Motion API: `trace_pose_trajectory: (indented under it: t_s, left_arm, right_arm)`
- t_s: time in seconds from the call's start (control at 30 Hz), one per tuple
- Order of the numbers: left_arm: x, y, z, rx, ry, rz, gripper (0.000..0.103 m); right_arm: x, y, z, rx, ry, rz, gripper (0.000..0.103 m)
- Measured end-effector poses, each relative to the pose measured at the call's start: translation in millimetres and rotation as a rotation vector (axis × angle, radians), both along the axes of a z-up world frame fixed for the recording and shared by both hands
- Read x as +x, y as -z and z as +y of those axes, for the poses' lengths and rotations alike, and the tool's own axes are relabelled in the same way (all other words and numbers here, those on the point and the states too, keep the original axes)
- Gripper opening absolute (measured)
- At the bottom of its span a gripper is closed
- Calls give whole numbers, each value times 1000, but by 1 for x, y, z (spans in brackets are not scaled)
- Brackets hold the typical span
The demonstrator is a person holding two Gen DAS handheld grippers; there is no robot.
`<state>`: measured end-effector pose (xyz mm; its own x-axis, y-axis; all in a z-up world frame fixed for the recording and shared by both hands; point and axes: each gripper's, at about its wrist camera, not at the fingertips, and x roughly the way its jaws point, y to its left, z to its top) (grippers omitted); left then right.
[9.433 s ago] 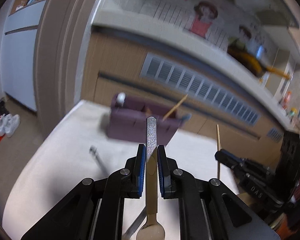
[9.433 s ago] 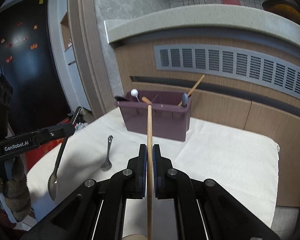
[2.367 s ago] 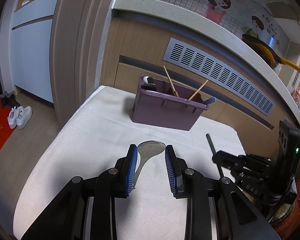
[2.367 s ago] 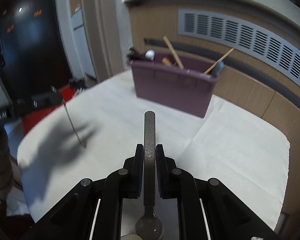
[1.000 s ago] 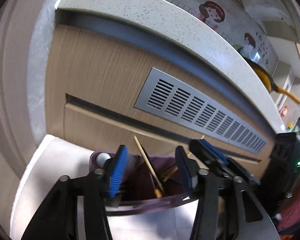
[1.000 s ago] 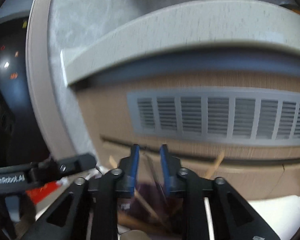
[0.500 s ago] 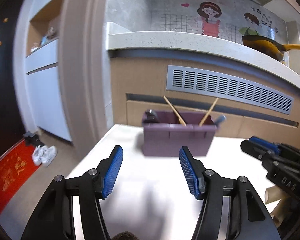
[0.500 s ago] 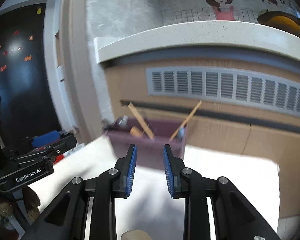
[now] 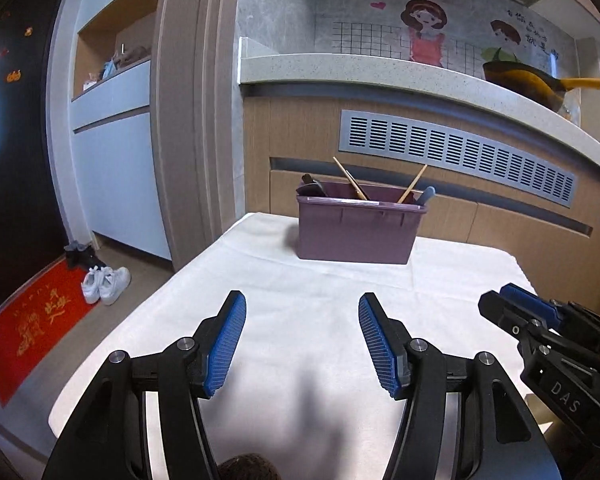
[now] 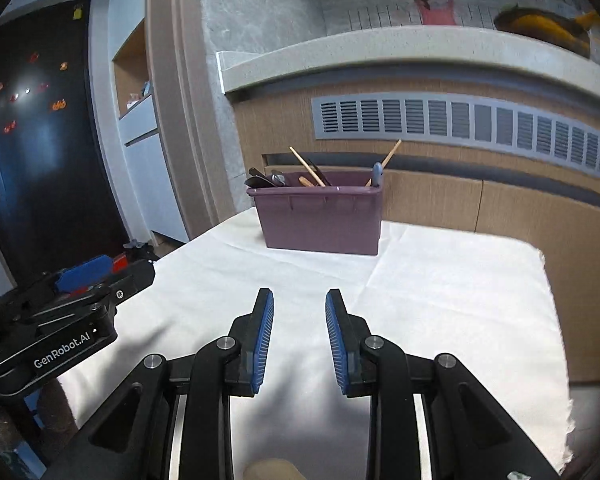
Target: Organize utensils
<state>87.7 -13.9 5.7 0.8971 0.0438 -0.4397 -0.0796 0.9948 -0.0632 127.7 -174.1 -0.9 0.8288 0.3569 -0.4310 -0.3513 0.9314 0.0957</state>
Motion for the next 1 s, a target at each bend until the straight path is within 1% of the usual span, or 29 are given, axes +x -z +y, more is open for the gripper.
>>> trace_pose_trajectory:
  t_s: [0.13, 0.37, 1.0]
  left_arm:
    - [1, 2, -1, 4, 0, 18, 59]
    - [4, 5, -2, 2, 5, 34, 59]
    - [5, 8, 1, -10, 2, 54, 59]
  right_arm:
    - [2, -3, -1, 9, -4, -4, 26]
    - [3, 1, 2, 0, -8, 11, 26]
    - [5, 2, 1, -4, -7, 16, 27]
